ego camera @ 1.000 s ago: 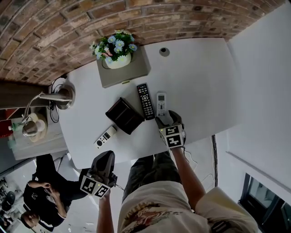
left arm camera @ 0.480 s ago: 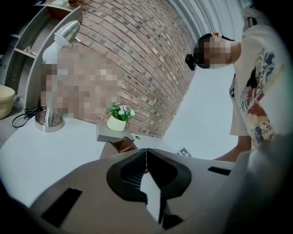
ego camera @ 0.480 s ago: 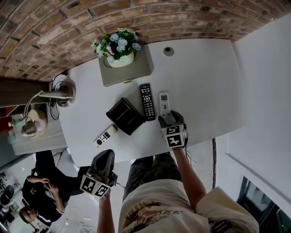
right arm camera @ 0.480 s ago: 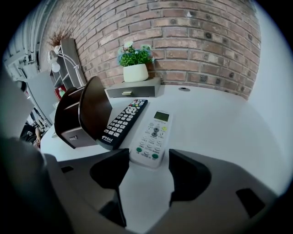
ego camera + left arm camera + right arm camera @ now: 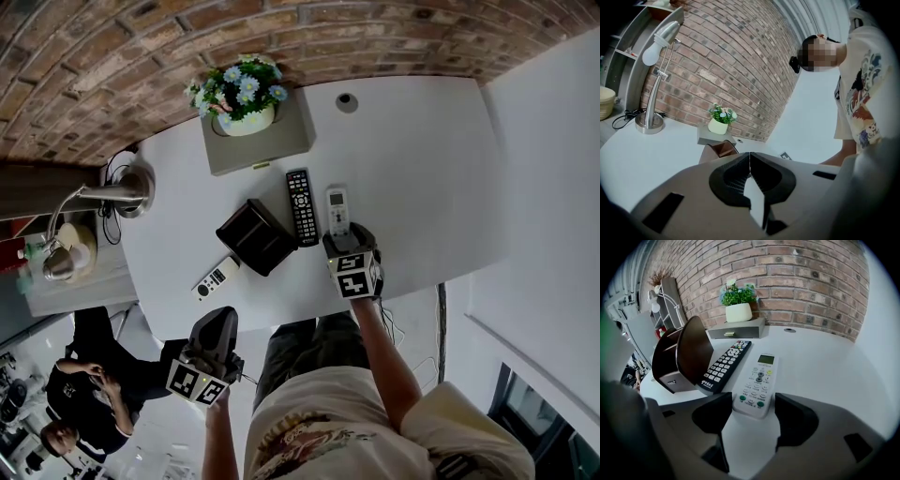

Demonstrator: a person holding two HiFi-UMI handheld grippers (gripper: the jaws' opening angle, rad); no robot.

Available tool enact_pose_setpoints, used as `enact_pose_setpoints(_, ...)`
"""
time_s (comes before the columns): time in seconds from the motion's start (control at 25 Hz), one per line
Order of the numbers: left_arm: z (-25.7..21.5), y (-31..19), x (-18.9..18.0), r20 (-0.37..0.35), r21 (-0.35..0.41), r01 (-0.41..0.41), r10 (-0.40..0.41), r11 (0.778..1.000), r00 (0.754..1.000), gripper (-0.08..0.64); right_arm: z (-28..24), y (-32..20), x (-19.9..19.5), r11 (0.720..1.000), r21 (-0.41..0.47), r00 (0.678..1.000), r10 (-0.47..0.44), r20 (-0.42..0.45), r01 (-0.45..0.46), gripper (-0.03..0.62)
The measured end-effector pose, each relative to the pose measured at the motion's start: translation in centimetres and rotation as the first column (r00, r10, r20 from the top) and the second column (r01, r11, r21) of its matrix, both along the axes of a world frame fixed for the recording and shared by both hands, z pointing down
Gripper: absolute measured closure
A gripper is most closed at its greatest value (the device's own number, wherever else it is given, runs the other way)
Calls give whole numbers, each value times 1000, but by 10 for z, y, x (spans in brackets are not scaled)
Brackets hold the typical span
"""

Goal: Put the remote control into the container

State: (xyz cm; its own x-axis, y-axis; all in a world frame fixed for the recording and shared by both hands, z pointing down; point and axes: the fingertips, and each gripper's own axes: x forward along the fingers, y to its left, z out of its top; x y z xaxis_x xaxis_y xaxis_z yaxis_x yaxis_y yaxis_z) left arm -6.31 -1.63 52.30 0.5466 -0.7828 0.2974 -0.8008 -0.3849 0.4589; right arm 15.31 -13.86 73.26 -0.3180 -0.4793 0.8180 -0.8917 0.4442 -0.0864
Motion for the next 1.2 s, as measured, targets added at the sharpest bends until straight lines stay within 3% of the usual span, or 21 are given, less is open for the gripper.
enact_pose_setpoints(0.48, -8, 11, -7, -3, 22, 30, -30, 999, 1000, 552, 0, -3, 7, 999, 28, 1000, 22, 9, -22, 339)
enact_pose_setpoints(0.96, -17, 25, -17, -33, 69, 50, -48, 996, 998, 552, -49, 8, 16, 996, 60, 996, -75, 48, 72, 345)
enact_pose_setpoints(1.2, -21, 30, -23, -46, 109, 42, -37, 993, 998, 552, -90, 33, 3, 981, 62, 981, -185, 54, 182, 345)
